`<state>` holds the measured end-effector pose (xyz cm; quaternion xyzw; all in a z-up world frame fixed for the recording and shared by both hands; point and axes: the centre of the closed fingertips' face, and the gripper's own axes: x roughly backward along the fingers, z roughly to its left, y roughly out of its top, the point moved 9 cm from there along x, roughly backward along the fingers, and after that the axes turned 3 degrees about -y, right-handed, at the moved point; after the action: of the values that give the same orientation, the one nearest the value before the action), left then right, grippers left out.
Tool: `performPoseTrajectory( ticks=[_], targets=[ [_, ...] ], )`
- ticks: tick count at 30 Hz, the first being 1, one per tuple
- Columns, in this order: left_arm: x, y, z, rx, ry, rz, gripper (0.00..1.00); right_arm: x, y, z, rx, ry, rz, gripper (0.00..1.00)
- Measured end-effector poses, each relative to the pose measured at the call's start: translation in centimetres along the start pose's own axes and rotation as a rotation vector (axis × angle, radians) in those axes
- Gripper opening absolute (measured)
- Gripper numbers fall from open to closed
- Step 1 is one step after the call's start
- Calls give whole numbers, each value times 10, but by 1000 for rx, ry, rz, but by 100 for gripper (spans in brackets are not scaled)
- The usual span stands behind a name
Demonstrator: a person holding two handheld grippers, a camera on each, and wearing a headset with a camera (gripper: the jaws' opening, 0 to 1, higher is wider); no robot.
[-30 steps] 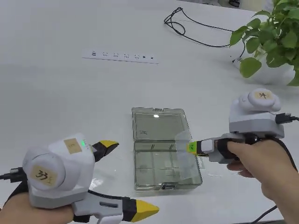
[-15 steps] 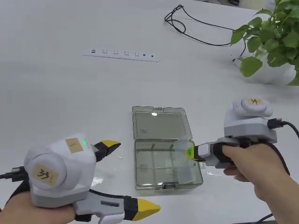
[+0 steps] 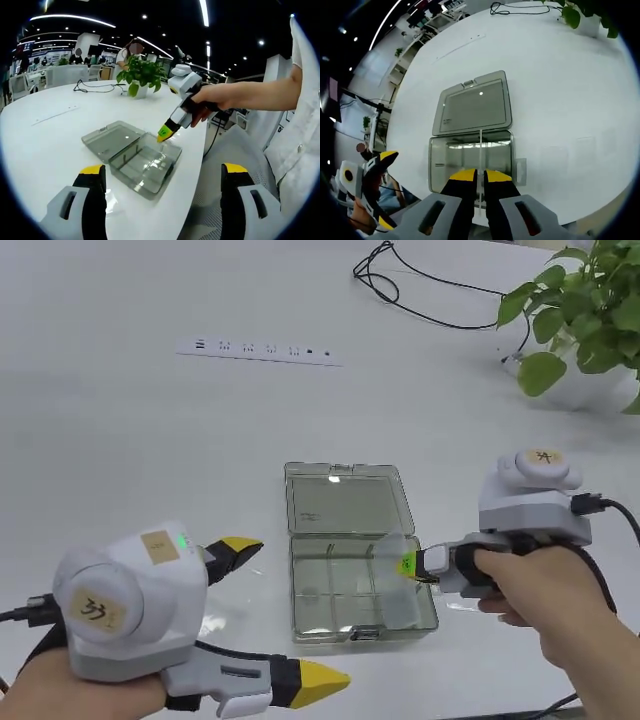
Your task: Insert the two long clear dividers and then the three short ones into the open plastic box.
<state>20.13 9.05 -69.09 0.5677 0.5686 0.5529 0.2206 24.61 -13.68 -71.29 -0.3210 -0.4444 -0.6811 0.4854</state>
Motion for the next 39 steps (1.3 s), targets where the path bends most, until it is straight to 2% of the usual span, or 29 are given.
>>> performPoseTrajectory(
  ticks=[10,16,25,39],
  targets=[
    [-2,0,1,3,2,-2,97,0,1,5,48,-15,5,6],
    [-2,-1,1,8,1,2,97,-2,1,7,75,0,6,7],
    [-3,-2,2,10,5,5,97,-16,-1,8,113,20,15,9],
    [-1,-1,3,16,22,10,97,-29,-6,3,119,50,26,10]
  ],
)
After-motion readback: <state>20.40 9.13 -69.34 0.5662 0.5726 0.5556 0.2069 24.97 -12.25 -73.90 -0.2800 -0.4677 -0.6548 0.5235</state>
